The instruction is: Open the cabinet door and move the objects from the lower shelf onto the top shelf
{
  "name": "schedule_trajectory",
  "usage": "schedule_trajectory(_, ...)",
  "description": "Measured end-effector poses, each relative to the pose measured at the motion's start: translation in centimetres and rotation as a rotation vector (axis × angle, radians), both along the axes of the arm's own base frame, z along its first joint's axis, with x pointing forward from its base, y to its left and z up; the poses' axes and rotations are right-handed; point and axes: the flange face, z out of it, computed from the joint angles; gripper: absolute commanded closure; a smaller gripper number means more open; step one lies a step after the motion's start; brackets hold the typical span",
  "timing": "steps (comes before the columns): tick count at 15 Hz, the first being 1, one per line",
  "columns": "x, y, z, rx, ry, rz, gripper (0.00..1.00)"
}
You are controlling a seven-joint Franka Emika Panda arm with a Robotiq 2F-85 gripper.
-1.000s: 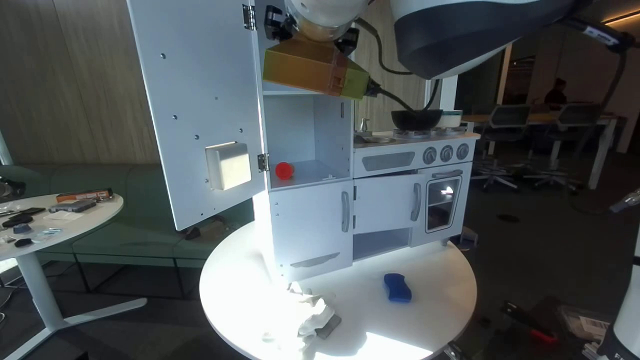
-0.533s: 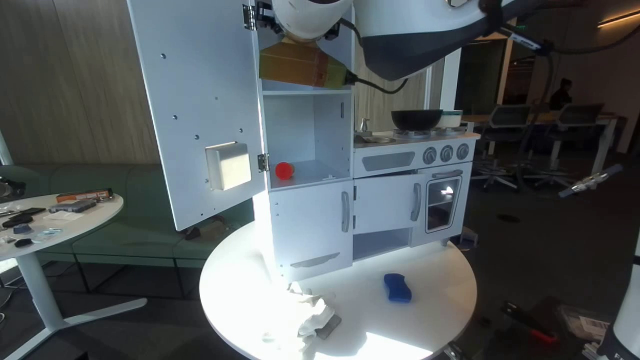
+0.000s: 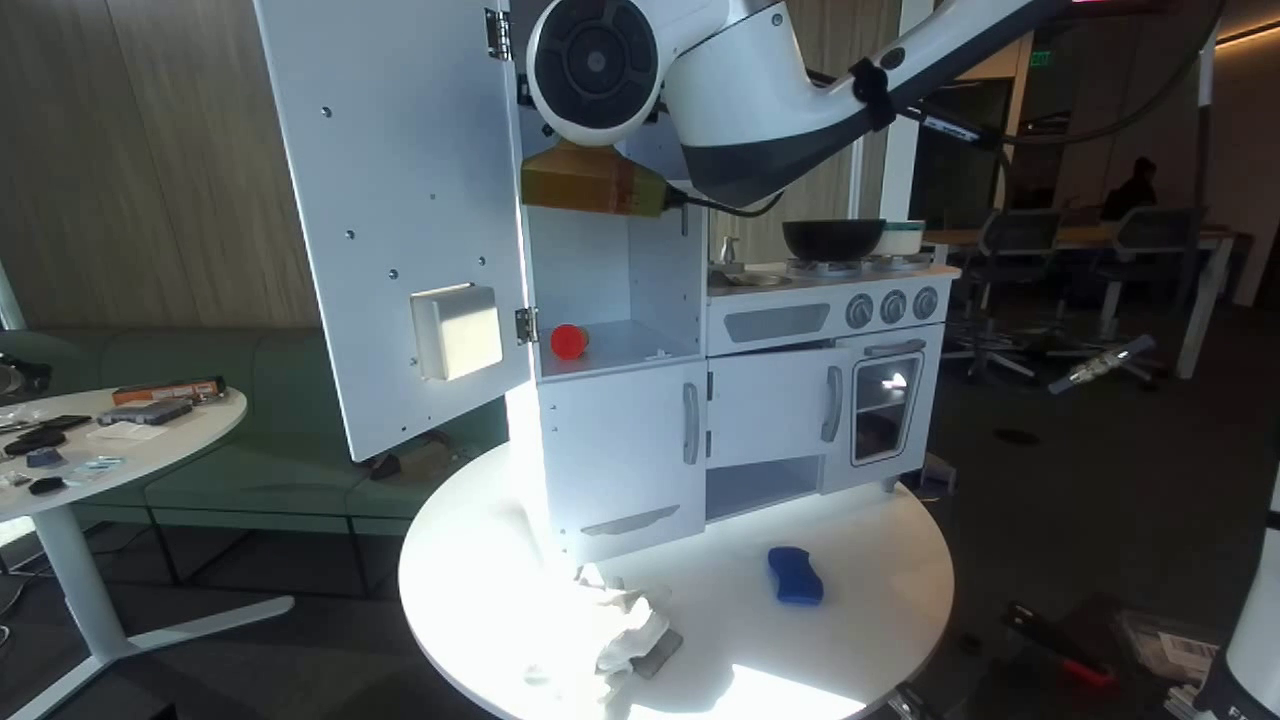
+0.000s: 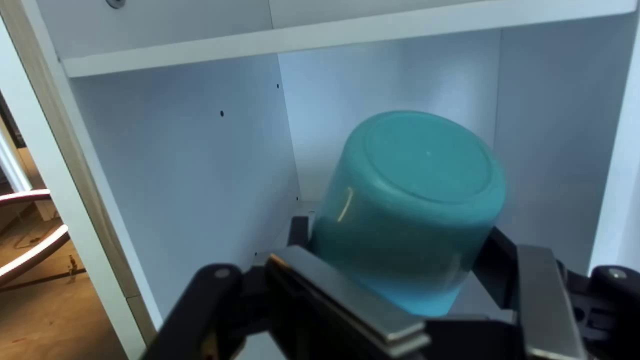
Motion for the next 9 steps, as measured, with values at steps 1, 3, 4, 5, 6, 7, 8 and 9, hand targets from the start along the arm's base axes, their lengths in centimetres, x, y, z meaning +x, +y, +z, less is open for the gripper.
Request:
schedule_trajectory(1, 0.4, -0.1, 0.1, -0.001, -0.010, -0.012, 0.46)
schedule_trajectory(3, 1.3, -0.5, -0.1, -0.002, -0.012, -0.036, 0.46)
schedule_trajectory(4, 1.8, -0.8, -0.5, -0.004, -0.008, -0.050, 0.46)
schedule_trajectory(5, 2.3, -1.1, -1.0, -0.007, -0.003, -0.063, 0.46)
schedule_trajectory(6, 2.8, -1.3, -1.5, -0.013, 0.002, -0.076, 0.46)
schedule_trajectory(7, 3.3, -1.5, -2.0, -0.028, -0.005, -0.090, 0.46)
schedule_trajectory(8, 3.7, -1.7, -2.3, -0.045, -0.020, -0.104, 0.46)
schedule_trajectory(9, 4.0, -1.9, -2.6, -0.064, -0.036, -0.120, 0.46)
